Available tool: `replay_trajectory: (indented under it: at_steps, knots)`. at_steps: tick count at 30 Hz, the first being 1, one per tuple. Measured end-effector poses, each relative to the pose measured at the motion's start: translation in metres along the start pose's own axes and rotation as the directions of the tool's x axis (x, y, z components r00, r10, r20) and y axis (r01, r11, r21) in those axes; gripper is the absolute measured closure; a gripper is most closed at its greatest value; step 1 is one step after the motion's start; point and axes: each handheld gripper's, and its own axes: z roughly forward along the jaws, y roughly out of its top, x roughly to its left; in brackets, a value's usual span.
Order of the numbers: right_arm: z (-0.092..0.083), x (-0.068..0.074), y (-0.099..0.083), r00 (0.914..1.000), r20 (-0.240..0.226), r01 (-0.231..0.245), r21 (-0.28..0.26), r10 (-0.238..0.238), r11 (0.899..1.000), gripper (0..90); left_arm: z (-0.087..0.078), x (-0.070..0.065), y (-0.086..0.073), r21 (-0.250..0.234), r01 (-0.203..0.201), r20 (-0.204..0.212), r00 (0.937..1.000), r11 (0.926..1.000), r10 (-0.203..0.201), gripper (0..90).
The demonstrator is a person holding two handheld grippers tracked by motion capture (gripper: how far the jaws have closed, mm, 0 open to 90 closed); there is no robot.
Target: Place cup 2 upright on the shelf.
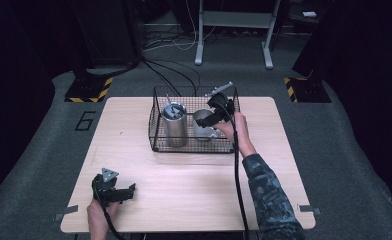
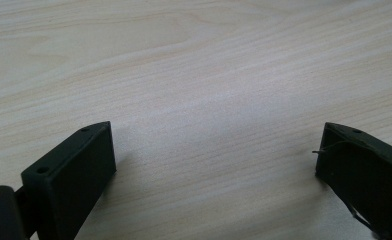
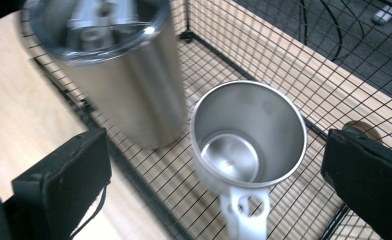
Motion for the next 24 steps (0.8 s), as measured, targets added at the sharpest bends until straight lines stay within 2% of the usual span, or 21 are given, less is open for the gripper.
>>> replay_trajectory:
  at_steps: [5,8,9,10,11,14,22,24]
  knots:
    - [-0.022,0.013,-0.009,0.9994,-0.005,0.034,-0.028,-0.034,0.999,0.0,0.0,0.0,0.0,-0.002,-0.001,-0.001,1.0,1.0,0.001,2.4]
    - [-0.034,0.019,-0.017,0.9976,0.0,0.069,-0.037,-0.069,0.997,0.0,0.0,0.0,0.0,0.0,0.001,0.0,1.0,1.0,-0.001,2.4]
    - [-0.038,0.023,-0.02,0.9986,0.003,0.053,-0.043,-0.053,0.998,0.0,0.0,0.0,0.0,0.0,0.001,0.0,1.0,1.0,-0.001,2.4]
    - [-0.041,0.024,-0.024,0.9968,0.011,0.08,-0.052,-0.079,0.995,0.0,0.0,0.0,0.0,-0.002,0.0,-0.001,1.0,1.0,0.0,2.4]
    - [-0.046,0.028,-0.028,0.9979,0.008,0.064,-0.051,-0.064,0.997,0.0,0.0,0.0,0.0,-0.002,-0.001,-0.001,1.0,1.0,0.001,2.4]
    - [-0.054,0.03,-0.039,0.9942,0.023,0.106,-0.065,-0.105,0.992,0.0,0.0,0.0,0.0,-0.002,-0.001,-0.001,1.0,1.0,0.001,2.4]
    - [-0.072,0.034,-0.083,0.9948,0.049,0.092,-0.068,-0.089,0.993,0.0,0.0,0.0,0.0,-0.002,-0.003,-0.002,1.0,1.0,0.003,2.4]
    - [-0.074,0.033,-0.099,0.9967,0.054,0.064,-0.064,-0.061,0.996,0.0,0.0,0.0,0.0,-0.002,-0.003,-0.002,1.0,1.0,0.003,2.4]
